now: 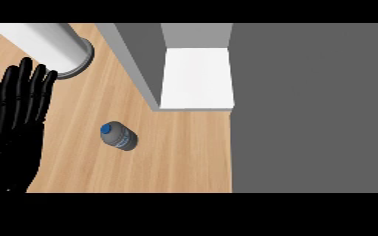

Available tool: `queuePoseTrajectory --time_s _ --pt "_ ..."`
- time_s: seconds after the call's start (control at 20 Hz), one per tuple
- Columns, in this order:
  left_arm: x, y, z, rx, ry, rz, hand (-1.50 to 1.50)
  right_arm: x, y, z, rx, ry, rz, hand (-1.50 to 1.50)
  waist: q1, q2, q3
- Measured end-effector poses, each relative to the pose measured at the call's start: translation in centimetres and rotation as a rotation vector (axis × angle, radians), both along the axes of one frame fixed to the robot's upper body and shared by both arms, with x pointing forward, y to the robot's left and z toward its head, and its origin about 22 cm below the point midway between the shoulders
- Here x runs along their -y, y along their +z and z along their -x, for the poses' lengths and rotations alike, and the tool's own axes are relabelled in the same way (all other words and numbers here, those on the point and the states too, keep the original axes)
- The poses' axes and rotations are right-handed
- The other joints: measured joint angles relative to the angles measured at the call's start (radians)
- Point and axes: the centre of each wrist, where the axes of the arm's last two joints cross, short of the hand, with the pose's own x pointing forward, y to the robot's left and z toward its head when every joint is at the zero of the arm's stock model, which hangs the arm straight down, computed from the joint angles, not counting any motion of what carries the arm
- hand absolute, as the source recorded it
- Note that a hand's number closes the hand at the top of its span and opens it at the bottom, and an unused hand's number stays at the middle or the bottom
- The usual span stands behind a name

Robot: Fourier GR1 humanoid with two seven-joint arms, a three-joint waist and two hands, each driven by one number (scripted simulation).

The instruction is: Pick up the bottled water, place it into the cabinet and close the cabinet

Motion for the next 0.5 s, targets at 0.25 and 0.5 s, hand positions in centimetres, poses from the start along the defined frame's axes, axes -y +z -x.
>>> queuePoseTrajectory --time_s 0.25,0.5 --pt "-0.1 0.2 0.2 0.016 -0.039 0.002 -1.50 -1.0 0.6 1.9 0.017 0.014 -0.028 -1.50 -0.002 0.003 -0.010" --pt "-0.4 -1.4 0.9 -0.150 -0.066 0.076 -1.50 -1.4 0.1 4.5 -0.144 0.086 -0.090 -1.50 -0.008 0.003 -0.013"
